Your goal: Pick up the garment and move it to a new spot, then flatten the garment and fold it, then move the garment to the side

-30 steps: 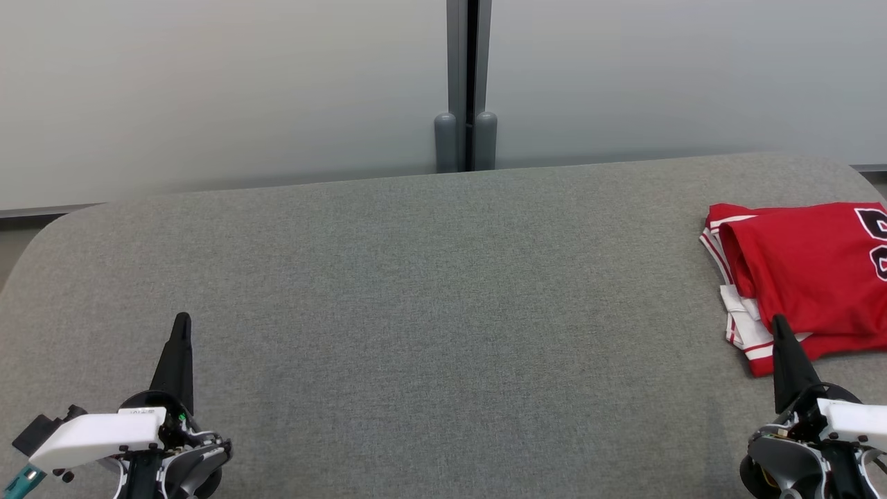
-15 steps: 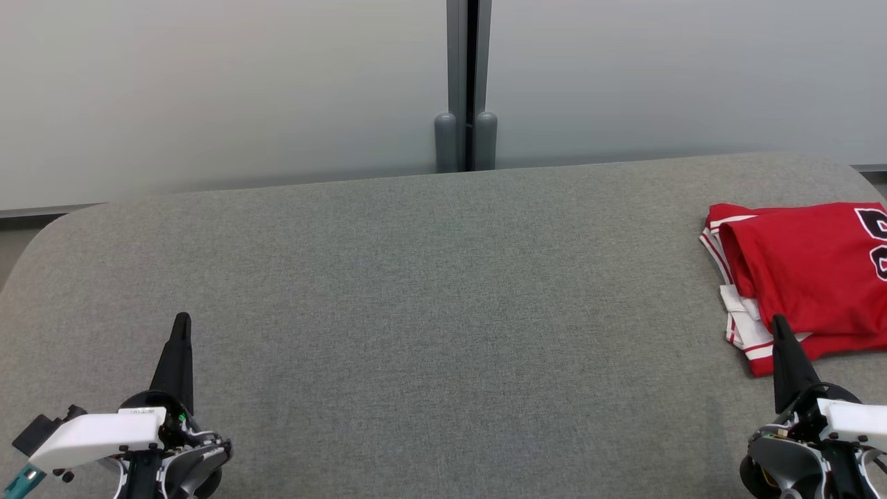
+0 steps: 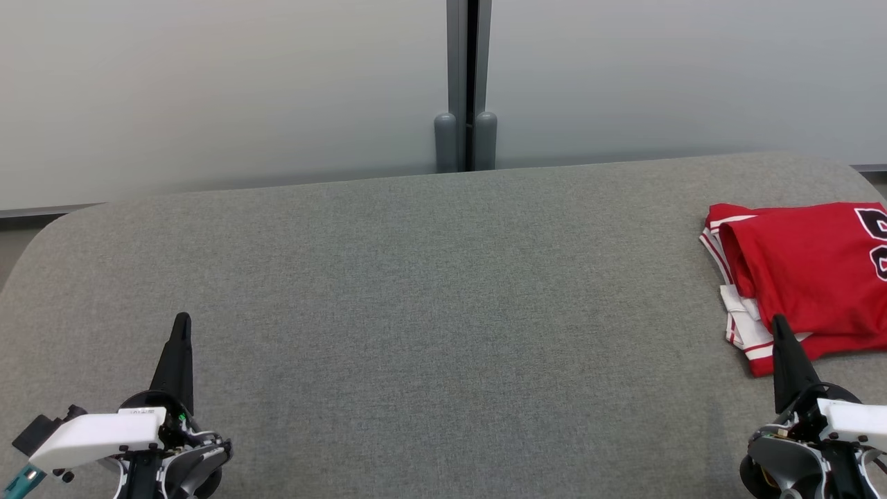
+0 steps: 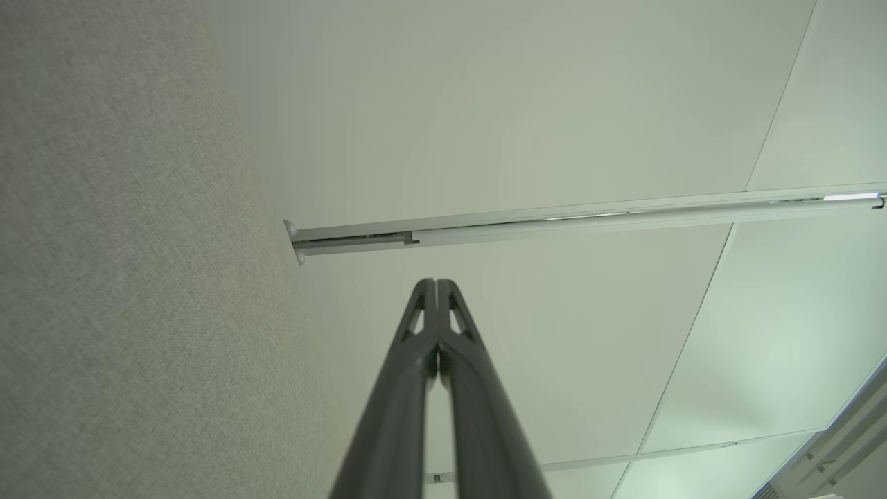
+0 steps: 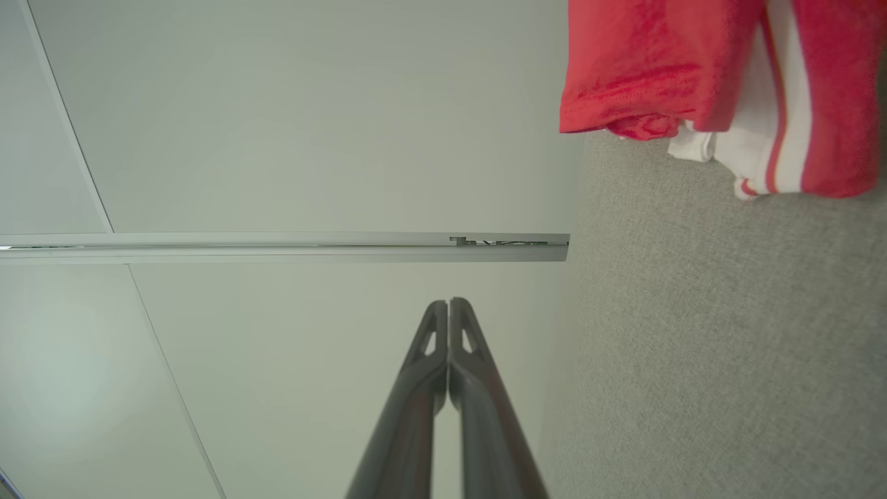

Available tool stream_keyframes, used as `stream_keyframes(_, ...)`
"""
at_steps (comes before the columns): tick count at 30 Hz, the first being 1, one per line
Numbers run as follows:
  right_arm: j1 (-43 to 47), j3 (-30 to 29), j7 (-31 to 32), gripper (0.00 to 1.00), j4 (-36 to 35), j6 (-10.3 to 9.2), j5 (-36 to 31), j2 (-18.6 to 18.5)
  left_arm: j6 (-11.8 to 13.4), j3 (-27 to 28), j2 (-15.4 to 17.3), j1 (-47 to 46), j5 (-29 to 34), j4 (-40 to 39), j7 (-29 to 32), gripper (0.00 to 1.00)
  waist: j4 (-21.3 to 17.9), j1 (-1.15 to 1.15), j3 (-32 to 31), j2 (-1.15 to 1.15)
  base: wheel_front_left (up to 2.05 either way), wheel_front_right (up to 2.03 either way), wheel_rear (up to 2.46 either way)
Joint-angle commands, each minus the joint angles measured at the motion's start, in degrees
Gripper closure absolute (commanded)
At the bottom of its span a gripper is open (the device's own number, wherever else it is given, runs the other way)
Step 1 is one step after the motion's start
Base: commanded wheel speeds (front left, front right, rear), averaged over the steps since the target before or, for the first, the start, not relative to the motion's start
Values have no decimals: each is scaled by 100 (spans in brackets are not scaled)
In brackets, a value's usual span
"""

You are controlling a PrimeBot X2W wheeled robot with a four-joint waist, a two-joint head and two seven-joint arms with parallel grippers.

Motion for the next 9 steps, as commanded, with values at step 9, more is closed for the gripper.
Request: stream_keyframes(9,-61,-7,28,100,9,2,-42,-1,-25,12,12,-55,-7,3,13,100,0,0,0,0,0,0,0)
